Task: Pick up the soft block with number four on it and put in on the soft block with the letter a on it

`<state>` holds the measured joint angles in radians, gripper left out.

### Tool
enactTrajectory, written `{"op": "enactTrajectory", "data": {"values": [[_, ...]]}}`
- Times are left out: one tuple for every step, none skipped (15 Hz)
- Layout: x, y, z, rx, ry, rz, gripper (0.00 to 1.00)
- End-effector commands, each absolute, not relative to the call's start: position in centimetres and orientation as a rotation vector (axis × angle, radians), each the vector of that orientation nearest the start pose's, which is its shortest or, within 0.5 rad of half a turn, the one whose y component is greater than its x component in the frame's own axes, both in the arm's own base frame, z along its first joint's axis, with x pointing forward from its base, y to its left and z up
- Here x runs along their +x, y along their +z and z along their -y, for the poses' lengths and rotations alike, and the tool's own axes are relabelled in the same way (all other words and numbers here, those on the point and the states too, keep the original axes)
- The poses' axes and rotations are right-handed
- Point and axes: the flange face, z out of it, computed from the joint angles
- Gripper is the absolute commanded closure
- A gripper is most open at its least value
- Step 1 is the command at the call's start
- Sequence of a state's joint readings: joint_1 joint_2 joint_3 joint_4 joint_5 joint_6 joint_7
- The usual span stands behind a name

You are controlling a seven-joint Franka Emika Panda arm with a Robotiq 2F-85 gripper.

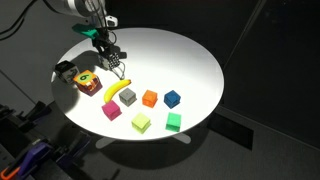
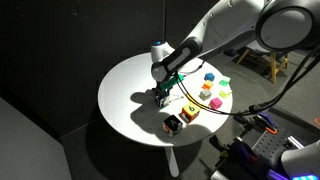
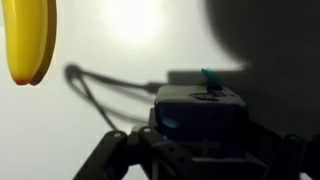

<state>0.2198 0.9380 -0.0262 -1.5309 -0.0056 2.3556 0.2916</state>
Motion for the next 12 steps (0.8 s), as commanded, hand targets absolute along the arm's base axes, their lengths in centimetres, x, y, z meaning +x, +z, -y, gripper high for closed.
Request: {"op": "enactTrajectory", "data": {"values": [[67.6, 8.9, -13.0, -3.205, 0.183, -0.143, 0.56], [67.6, 9.2, -12.9, -3.205, 0.183, -0.148, 0.63], [67.7, 9.4, -12.9, -3.207, 0.184, -0.151, 0.71], [67.6, 9.8, -12.8, -3.212, 0.191, -0.157, 0.77], [67.6, 10.0, -12.6, -3.215, 0.196, -0.161, 0.84], [67.5, 10.3, -12.4, -3.220, 0.200, -0.166, 0.90], [67.5, 10.4, -12.2, -3.225, 0.205, -0.173, 0.96], [67.5, 10.7, -12.0, -3.229, 0.216, -0.179, 1.00], [67.4, 11.0, -11.8, -3.235, 0.227, -0.185, 1.00], [67.4, 11.2, -11.6, -3.239, 0.235, -0.189, 1.00], [67.4, 11.5, -11.5, -3.243, 0.246, -0.193, 0.98], [67.3, 11.8, -11.3, -3.247, 0.258, -0.194, 0.98]]}}
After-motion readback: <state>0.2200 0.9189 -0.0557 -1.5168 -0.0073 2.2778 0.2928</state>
